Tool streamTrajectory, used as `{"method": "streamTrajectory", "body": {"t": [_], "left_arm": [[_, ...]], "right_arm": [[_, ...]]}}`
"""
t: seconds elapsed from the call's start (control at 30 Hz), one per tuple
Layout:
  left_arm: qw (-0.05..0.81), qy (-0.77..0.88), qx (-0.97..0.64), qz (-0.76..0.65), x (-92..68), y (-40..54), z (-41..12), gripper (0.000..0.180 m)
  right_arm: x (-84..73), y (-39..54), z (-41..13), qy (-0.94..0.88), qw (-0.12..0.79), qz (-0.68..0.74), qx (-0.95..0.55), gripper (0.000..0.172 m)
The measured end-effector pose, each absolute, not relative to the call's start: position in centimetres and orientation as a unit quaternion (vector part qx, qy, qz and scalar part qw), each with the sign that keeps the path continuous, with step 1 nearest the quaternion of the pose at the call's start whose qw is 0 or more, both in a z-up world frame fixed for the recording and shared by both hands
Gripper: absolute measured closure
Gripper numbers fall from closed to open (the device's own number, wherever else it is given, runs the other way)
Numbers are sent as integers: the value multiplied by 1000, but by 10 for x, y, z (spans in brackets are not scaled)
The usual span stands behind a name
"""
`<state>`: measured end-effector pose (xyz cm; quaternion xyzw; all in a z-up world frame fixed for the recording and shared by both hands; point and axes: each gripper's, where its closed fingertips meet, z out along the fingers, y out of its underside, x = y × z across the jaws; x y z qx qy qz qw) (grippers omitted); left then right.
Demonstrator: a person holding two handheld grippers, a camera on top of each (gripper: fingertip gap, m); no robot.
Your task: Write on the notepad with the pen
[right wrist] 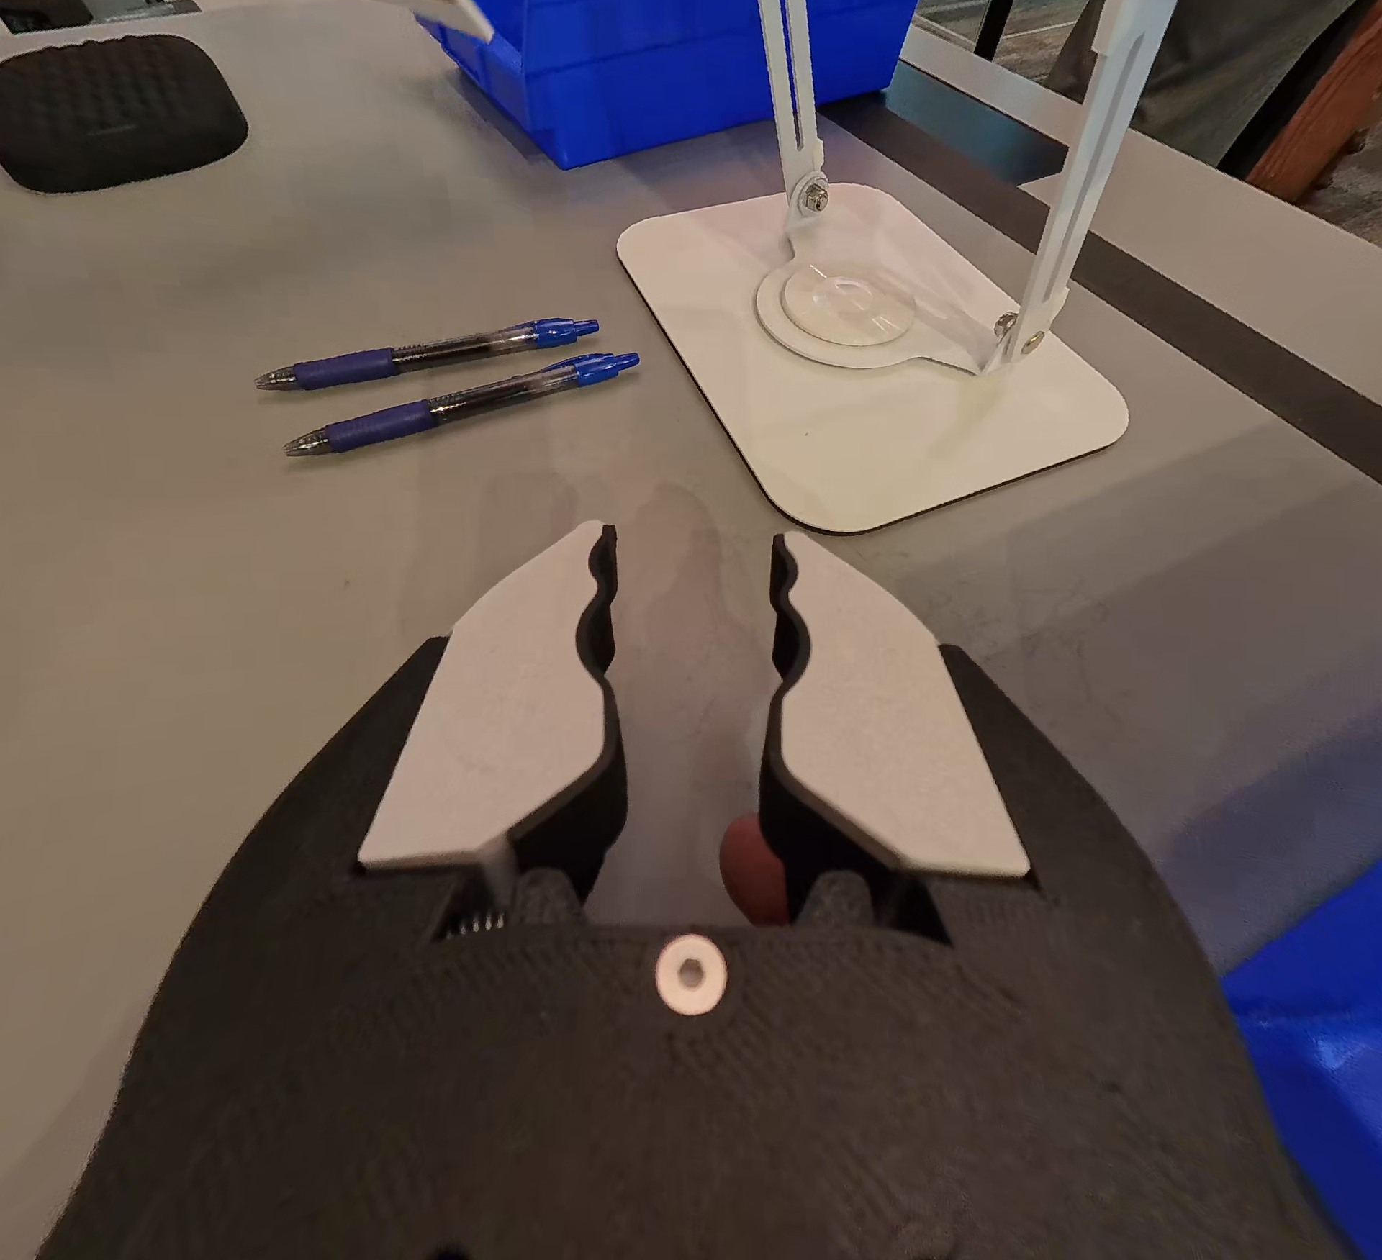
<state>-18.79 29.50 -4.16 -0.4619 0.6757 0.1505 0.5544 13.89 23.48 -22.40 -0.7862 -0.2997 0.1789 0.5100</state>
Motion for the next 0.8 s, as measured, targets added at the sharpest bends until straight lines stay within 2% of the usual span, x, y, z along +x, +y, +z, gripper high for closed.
{"method": "streamTrajectory", "body": {"t": [0.53, 0.77, 0.8], "left_arm": [[522, 735, -423, 93, -159, 216, -148, 178], [438, 787, -433, 39, -168, 187, -222, 176], [422, 787, -450, 24, -172, 186, -229, 164]], "right_arm": [[138, 235, -225, -304, 509, 171, -787, 132], [137, 235, -227, -309, 507, 166, -787, 132], [137, 235, -227, -309, 507, 165, -787, 132]]}}
